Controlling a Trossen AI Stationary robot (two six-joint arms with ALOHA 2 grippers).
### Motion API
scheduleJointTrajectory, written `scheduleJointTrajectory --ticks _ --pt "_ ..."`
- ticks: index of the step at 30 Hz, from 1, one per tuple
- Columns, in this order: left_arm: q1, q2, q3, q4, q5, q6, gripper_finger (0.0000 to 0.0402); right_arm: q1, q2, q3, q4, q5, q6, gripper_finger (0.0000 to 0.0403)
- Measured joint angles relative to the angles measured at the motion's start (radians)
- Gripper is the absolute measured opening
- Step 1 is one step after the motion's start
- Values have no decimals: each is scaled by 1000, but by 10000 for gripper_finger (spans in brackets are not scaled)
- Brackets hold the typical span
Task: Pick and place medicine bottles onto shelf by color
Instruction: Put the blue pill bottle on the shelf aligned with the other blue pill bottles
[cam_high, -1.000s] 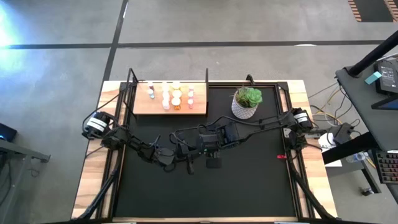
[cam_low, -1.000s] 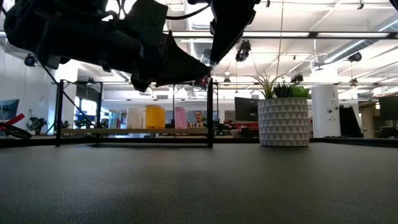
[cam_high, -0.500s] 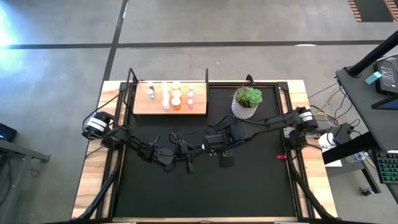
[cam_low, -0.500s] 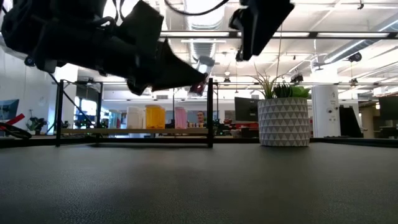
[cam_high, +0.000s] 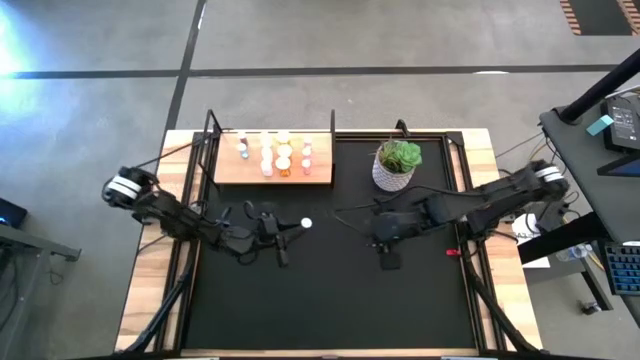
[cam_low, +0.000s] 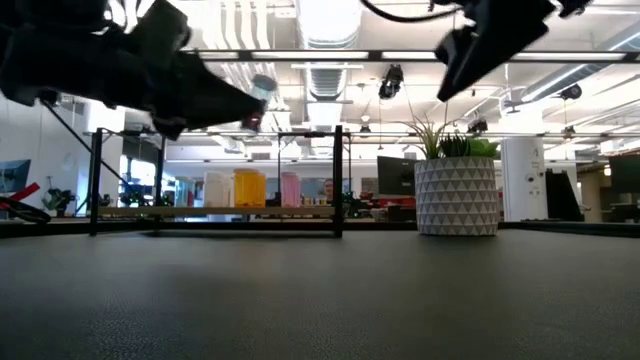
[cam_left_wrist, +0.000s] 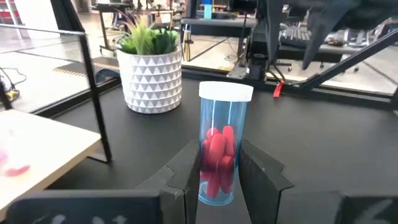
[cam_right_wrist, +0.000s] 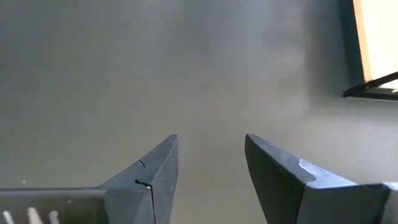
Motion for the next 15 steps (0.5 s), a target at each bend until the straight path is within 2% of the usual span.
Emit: scheduleJointTrajectory --ticks 7,15 --pt "-4 -165 -152 0 -3 -64 77 1 -236 -272 210 29 5 175" --pt "-5 -215 -213 8 -24 -102 77 1 -518 -512 342 138 4 176"
